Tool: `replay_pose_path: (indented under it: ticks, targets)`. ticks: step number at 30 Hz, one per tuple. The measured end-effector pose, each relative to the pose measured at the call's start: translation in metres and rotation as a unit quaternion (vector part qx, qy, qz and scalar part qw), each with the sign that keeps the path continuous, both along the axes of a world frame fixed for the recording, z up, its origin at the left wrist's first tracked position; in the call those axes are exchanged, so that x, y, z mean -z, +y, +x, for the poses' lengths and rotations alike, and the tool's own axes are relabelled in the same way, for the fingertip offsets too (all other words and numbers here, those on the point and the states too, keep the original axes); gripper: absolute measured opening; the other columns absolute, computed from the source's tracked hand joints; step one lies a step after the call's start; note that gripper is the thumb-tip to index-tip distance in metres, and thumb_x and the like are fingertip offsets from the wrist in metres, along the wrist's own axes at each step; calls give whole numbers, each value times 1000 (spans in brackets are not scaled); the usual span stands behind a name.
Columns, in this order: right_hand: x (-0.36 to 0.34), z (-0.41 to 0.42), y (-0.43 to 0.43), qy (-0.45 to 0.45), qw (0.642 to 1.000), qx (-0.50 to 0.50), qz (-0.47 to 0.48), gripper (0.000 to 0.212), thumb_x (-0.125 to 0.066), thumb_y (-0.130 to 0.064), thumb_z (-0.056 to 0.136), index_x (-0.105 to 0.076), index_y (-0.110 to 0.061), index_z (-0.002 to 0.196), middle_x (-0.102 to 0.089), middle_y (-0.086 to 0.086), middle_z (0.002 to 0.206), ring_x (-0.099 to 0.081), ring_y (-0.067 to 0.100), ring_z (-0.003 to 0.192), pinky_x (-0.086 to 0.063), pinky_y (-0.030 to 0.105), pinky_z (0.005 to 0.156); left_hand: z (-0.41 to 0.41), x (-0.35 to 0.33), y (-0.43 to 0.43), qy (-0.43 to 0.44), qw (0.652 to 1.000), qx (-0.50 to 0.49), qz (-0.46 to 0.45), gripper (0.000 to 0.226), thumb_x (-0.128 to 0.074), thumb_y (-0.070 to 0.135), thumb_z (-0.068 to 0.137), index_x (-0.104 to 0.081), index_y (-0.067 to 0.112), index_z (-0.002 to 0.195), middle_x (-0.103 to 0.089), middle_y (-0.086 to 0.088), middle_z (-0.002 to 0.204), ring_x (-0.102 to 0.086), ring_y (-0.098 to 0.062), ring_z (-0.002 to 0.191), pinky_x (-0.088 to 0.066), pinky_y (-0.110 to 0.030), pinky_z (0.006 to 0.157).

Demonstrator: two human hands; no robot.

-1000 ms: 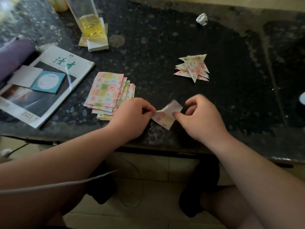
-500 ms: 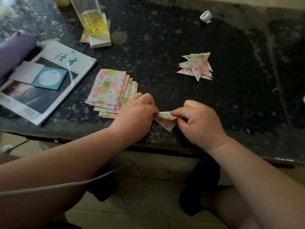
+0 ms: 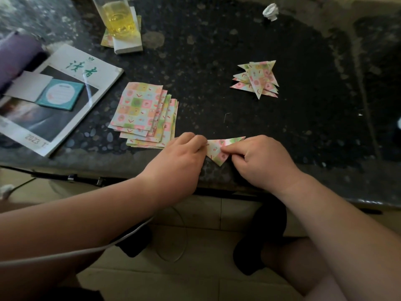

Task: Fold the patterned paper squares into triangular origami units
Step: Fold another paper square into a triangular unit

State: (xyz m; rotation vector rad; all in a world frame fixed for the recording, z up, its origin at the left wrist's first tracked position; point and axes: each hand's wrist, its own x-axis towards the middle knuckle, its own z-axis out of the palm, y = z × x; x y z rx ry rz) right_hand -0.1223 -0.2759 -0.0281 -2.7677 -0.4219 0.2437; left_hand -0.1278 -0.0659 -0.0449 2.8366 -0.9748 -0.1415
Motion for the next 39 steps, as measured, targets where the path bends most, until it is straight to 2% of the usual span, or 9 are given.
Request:
replay_pose_path:
  ticks: [4, 8, 13, 16, 19, 23, 30, 34, 39]
  targets:
    - [-2, 1, -1, 10, 1000, 11, -22, 38, -46, -36, 98, -74, -38, 123, -76, -6, 116, -67, 24, 108, -56, 41, 87, -12, -6, -7, 63, 995, 19, 78, 72, -23, 33, 89, -39, 2, 151, -34, -17, 158, -28, -33, 146, -31, -47, 119]
    - [-4, 1, 0, 23, 999, 17, -32, 33, -52, -33, 100, -72, -39, 126, -76, -7, 118, -67, 21, 108, -56, 39, 88, -17, -17, -12, 96, 992, 6, 86, 70, -31, 38, 98, -13, 18, 162, -5, -12, 170, -1, -26, 156, -11, -41, 127]
    - [-17, -3, 9, 59, 994, 22, -95, 39, -47, -36, 100, -66, -40, 134, -73, -4, 121, -65, 24, 107, -53, 33, 79, -16, -25, -18, 81, 991, -3, 109, 70, -41, 41, 98, -16, 24, 162, -4, -10, 170, -4, -24, 156, -12, -40, 123]
    - [-26, -10, 22, 111, 982, 25, -153, 59, -48, -31, 97, -39, -41, 155, -67, -1, 123, -64, 24, 107, -54, 34, 77, -12, -27, -21, 77, 987, 0, 139, 74, -50, 38, 95, -19, 26, 161, -5, -11, 170, -10, -26, 155, -17, -43, 120]
    - [-24, -16, 33, 149, 974, 33, -166, 81, -49, -29, 95, -4, -44, 160, -54, -1, 97, -62, 21, 86, -58, 39, 72, -11, -30, -26, 77, 982, 2, 174, 81, -57, 35, 91, -18, 23, 161, -5, -12, 169, -13, -30, 153, -20, -46, 119]
    - [-25, -15, 36, 173, 967, 52, -182, 91, -53, -29, 93, 6, -43, 160, -52, -2, 90, -58, 18, 74, -56, 37, 64, -13, -34, -33, 83, 971, -6, 224, 86, -61, 37, 91, -13, 20, 162, -4, -14, 169, -17, -41, 150, -23, -50, 117]
    - [-41, -10, 25, 242, 936, 136, -216, 97, -57, -32, 91, 8, -37, 162, -60, -1, 102, -61, 18, 78, -60, 40, 74, -12, -39, -33, 102, 967, -10, 232, 85, -61, 36, 94, -12, 23, 162, 3, -12, 169, -11, -43, 152, -22, -53, 118]
    - [-41, -9, 23, 240, 929, 148, -238, 97, -57, -31, 91, 9, -35, 163, -62, 1, 104, -64, 19, 81, -61, 42, 76, -13, -38, -31, 101, 970, -14, 223, 86, -60, 35, 93, -10, 24, 162, 4, -11, 169, -10, -43, 153, -21, -52, 118]
    - [-44, -2, 22, 225, 934, 152, -234, 85, -50, -26, 89, -9, -38, 163, -62, 2, 121, -64, 22, 95, -59, 41, 80, -15, -39, -27, 99, 973, -18, 208, 85, -59, 32, 92, -10, 27, 162, 2, -10, 169, -12, -40, 152, -21, -52, 116]
